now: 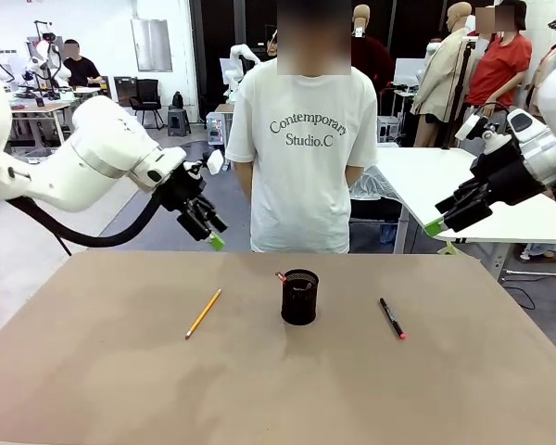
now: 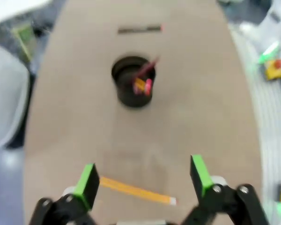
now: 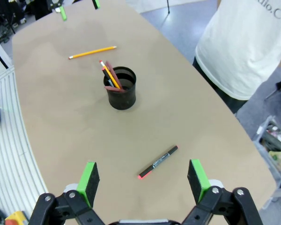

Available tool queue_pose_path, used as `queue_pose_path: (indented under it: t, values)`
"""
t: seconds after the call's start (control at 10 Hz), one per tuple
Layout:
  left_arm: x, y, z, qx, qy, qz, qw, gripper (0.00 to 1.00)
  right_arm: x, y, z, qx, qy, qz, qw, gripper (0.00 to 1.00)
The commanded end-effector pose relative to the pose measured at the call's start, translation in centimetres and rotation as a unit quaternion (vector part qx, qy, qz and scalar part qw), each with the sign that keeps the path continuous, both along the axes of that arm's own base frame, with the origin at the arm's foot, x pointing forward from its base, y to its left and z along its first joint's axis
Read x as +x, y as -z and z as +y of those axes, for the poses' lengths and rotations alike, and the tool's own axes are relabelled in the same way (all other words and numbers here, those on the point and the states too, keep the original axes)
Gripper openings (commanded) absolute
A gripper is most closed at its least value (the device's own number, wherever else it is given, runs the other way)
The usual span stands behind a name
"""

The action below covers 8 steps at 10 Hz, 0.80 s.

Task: Place the pens into the pen holder.
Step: Pick up a writing instrument from the table and place it into the Pen holder.

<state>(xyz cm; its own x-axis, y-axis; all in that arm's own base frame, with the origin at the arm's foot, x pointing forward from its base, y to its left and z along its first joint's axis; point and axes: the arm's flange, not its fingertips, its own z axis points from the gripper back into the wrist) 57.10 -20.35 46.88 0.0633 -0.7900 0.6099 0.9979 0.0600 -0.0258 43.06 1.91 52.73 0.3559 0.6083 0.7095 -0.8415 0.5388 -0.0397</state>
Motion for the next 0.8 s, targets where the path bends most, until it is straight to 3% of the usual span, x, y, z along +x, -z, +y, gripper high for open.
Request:
queue_pose_path:
  t: [0.0,0.2,0.4,0.5,0.6,0.7]
  values:
    - [-0.3,0.1,-1.2,0.121,-0.037,0.031,0.992,1.00,0.1,-0.1,0.0,0.013,-0.003,-0.006,1.000,1.00]
    - [0.0,1.1,-1.5,0.173,-0.062,0.025,0.983,1.00,0.1,-0.1,0.0,0.013,-0.003,-0.006,1.000,1.00]
    - [-0.1,4.3,-2.9,0.212,-0.105,0.016,0.971,1.00,0.1,-0.1,0.0,0.013,-0.003,-0.006,1.000,1.00]
    - [0.1,5.6,-3.0,0.208,-0.131,-0.013,0.969,1.00,0.1,-0.1,0.0,0.013,-0.003,-0.006,1.000,1.00]
    - [-0.1,3.0,-2.1,0.199,-0.083,0.018,0.976,1.00,0.1,-0.1,0.0,0.013,-0.003,-0.006,1.000,1.00]
    - [-0.1,3.0,-2.1,0.199,-0.083,0.018,0.976,1.00,0.1,-0.1,0.0,0.013,-0.003,-0.006,1.000,1.00]
